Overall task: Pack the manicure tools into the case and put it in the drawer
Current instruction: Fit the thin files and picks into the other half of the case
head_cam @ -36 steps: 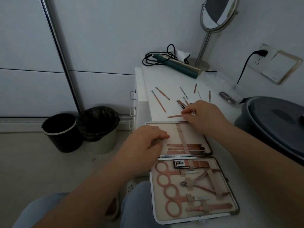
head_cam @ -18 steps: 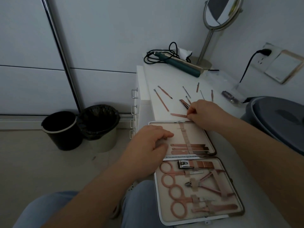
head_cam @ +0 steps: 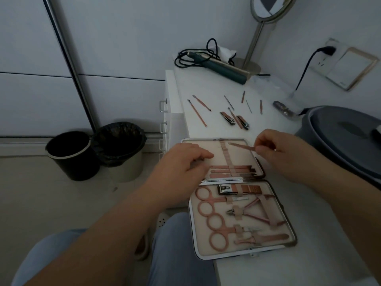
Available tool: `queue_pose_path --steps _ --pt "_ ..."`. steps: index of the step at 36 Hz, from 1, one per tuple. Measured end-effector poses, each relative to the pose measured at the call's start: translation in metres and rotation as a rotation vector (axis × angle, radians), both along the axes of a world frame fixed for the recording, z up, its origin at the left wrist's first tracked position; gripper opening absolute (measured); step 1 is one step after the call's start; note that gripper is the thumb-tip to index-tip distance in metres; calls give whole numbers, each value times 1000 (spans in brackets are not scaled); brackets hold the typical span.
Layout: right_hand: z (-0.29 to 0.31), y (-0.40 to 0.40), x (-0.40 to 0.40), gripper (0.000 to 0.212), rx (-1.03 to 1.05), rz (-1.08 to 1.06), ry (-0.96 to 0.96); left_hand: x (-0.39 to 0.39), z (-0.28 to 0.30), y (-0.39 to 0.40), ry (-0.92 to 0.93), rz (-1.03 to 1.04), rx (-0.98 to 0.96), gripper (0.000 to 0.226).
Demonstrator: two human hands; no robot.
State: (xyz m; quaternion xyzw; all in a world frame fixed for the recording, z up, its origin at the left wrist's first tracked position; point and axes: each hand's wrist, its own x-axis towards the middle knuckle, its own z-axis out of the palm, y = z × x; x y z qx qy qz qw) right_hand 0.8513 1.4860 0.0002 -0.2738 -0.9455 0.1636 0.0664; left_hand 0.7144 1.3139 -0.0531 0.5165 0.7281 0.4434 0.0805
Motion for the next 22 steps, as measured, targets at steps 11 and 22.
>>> queue_pose_path --steps 11,22 --pt "-9 4 13 22 -89 -55 -29 6 -7 -1 90 -5 -162 31" --pt "-13 7 3 26 -54 0 -26 7 -7 -2 54 -11 -143 34"
